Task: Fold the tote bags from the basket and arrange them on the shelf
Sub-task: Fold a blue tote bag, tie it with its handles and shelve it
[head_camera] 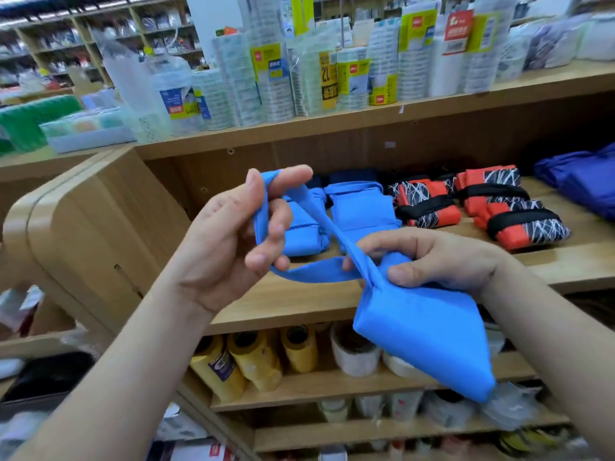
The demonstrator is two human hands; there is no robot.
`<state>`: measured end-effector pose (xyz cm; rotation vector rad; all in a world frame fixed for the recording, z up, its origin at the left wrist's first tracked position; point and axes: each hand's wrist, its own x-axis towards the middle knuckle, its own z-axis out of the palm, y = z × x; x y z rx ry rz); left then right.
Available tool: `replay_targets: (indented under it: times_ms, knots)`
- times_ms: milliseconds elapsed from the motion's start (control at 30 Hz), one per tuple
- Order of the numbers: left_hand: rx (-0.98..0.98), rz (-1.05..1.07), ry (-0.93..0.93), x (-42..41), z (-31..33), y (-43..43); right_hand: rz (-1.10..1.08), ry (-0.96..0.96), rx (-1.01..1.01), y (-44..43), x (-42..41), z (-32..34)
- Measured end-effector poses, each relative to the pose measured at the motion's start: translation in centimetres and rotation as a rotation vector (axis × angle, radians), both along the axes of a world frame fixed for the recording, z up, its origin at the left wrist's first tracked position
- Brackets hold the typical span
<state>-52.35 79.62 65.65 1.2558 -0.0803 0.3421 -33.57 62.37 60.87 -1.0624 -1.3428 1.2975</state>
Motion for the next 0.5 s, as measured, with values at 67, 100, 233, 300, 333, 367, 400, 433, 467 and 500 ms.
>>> replay_targets:
  times_ms: [67,100,233,300,333,367,400,433,467,500]
  knots:
    - [-0.07,0.031,0.072,0.1,0.0,0.0,-0.046,0.025,-0.014,-0.6,0.2,0.6]
    - [-0.071,0.023,0.1,0.1,0.1,0.0,-0.099,-0.072,-0.023,-1.0,-0.1,1.3]
    - [-0.015,-0.058,0.144,0.3,0.3,0.3,-0.271,-1.033,0.029,-1.9,-3.0,4.4]
    - [0.004,-0.085,0.13,0.7,0.5,0.2,-0.291,-1.458,0.068,-1.4,-4.3,5.2]
    - [0.014,-0.09,0.12,0.9,0.8,0.1,-0.317,-1.576,0.085,-1.0,-4.8,5.3]
    - [0.016,-0.094,0.108,1.0,1.1,0.0,-0.346,-1.649,0.092,-0.6,-5.1,5.3]
    - [0.007,-0.1,0.088,1.1,1.2,-0.1,-0.387,-1.677,0.109,-0.3,-5.1,5.1]
    - [-0.018,-0.109,0.062,1.2,1.3,-0.1,-0.435,-1.661,0.15,-0.1,-5.0,5.0]
    - [-0.062,-0.122,0.031,1.1,1.3,-0.1,-0.487,-1.596,0.216,-0.1,-4.7,4.7]
    - [-0.125,-0.143,0.0,1.1,1.1,0.1,-0.532,-1.505,0.284,0.0,-4.4,4.3]
